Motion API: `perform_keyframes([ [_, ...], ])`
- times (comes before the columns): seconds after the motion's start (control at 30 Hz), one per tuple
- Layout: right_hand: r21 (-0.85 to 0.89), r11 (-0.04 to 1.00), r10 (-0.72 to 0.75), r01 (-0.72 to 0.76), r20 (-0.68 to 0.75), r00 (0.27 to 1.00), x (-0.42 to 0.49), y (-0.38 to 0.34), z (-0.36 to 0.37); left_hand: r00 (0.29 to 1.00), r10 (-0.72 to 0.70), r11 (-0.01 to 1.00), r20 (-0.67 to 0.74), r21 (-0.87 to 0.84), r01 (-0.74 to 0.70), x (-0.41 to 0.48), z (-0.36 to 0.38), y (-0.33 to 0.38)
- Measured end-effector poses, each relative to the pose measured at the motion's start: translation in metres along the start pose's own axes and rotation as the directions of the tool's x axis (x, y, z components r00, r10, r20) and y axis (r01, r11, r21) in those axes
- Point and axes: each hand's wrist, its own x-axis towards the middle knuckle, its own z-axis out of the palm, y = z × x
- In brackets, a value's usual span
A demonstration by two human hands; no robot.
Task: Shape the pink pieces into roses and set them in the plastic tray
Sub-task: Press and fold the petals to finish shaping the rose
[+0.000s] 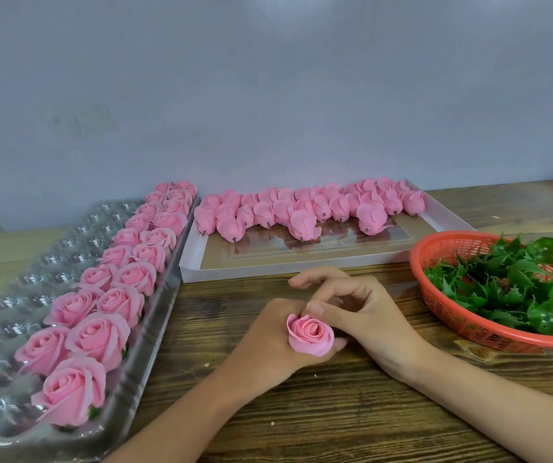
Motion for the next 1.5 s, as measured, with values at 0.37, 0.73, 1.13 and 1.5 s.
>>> perform_keyframes([
  [0.37,-0.465,0.862,-0.26,0.202,-0.063,0.964,-0.004,0.003,0.0,0.998,0.036,0.997,0.043,0.063,-0.038,-0.001,0.004,0.001],
  [0.73,-0.461,0.843,-0.329,0.276,-0.038,0.944,-0.005,0.002,-0.001,0.997,-0.005,1.0,0.079,-0.03,0.007,-0.001,0.002,0.004],
  [1.13,-0.566,0.731,-0.404,0.38,0.089,0.91,-0.01,0.001,0.004,0.995,-0.095,0.979,-0.029,0.18,0.099,0.004,0.006,-0.004],
  [1.5,-0.695,0.652,-0.372,0.304,0.056,0.927,-0.01,0.005,0.015,0.974,0.028,0.94,-0.225,0.336,0.05,0.002,0.011,-0.012],
])
